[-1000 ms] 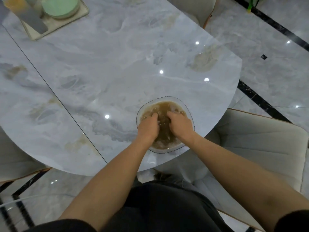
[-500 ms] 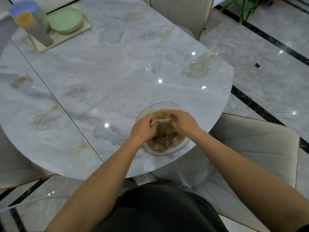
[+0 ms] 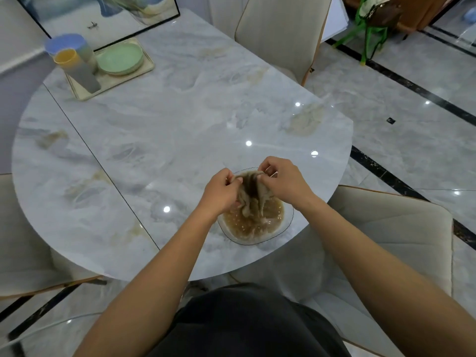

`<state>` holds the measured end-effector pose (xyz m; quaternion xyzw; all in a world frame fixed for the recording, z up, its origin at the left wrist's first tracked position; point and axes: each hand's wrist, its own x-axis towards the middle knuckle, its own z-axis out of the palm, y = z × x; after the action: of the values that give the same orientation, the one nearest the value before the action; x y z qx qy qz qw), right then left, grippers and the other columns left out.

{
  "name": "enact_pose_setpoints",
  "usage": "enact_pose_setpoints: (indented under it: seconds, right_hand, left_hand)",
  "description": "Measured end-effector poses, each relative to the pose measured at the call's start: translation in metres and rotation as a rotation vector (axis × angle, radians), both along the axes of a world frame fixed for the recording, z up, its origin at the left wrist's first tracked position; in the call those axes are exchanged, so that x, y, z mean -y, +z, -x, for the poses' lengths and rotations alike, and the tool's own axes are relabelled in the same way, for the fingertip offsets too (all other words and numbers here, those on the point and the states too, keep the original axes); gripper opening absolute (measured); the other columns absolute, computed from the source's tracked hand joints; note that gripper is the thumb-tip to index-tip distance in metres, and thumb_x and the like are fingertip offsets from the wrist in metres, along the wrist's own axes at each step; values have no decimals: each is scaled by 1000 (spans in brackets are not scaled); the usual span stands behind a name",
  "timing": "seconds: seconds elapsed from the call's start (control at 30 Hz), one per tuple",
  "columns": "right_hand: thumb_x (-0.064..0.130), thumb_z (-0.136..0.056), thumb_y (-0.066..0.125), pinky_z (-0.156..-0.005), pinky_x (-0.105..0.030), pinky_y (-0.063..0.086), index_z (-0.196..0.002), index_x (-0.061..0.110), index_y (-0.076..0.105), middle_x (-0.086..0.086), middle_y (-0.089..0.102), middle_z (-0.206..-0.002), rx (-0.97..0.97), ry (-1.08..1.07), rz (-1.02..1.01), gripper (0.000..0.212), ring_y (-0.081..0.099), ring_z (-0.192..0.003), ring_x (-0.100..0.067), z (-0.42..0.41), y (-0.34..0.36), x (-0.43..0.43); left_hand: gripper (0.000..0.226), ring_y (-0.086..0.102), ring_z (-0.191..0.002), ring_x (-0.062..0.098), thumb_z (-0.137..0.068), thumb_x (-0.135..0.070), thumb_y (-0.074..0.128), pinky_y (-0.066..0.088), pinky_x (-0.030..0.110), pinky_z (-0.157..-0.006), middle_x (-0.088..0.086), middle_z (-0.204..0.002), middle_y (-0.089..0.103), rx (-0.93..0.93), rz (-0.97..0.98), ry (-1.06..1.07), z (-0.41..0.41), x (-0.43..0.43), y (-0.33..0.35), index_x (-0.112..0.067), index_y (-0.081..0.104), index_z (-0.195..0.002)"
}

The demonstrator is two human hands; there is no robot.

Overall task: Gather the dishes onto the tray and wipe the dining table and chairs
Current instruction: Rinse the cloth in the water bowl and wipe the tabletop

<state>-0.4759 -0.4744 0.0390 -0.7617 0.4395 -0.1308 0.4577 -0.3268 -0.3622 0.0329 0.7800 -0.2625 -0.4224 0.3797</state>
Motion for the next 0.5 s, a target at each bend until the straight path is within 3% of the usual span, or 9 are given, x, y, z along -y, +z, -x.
enact_pose_setpoints:
  seconds: [0.13,0.23,0.3,0.4,0.5]
  right_hand:
    - [18,-90,70,-63,-49,64,-86,21,68,-6,68,-82,119,-84,-163,6,67,-75,-26,-4,10,-6]
    - [18,-94,70,-67,-46,65,-88,16,70,-15,69,-90,187,-95,-307,6,69,-82,-26,-7,18,-14]
    - [20,-97,67,-74,-46,65,-91,11,73,-16,73,-94,228,-73,-410,12,73,-87,-27,-6,24,-18]
    - [30,-105,55,-82,-46,64,-105,3,76,-17,75,-101,294,-60,-652,34,75,-96,-30,-2,32,-22]
    - [46,-108,44,-88,-43,61,-115,0,74,-17,72,-108,355,-47,-891,56,71,-104,-29,8,30,-19]
  left_hand:
    - [19,74,-97,37,-108,-24,55,64,32,-68,29,-107,69,-147,52,21,7,-2,10,-11,50,-94]
    - [17,75,-83,28,-108,-21,56,63,30,-67,25,-96,67,-220,97,12,12,-4,18,-11,52,-94]
    - [20,75,-81,28,-108,-19,56,63,34,-68,18,-88,67,-265,115,42,15,-7,21,-10,52,-90]
    - [27,75,-92,41,-106,-27,62,65,50,-82,13,-82,71,-319,115,92,16,-9,22,-9,55,-87]
    - [32,76,-91,36,-99,-37,71,65,52,-84,19,-90,75,-325,120,110,18,-11,19,-7,60,-95]
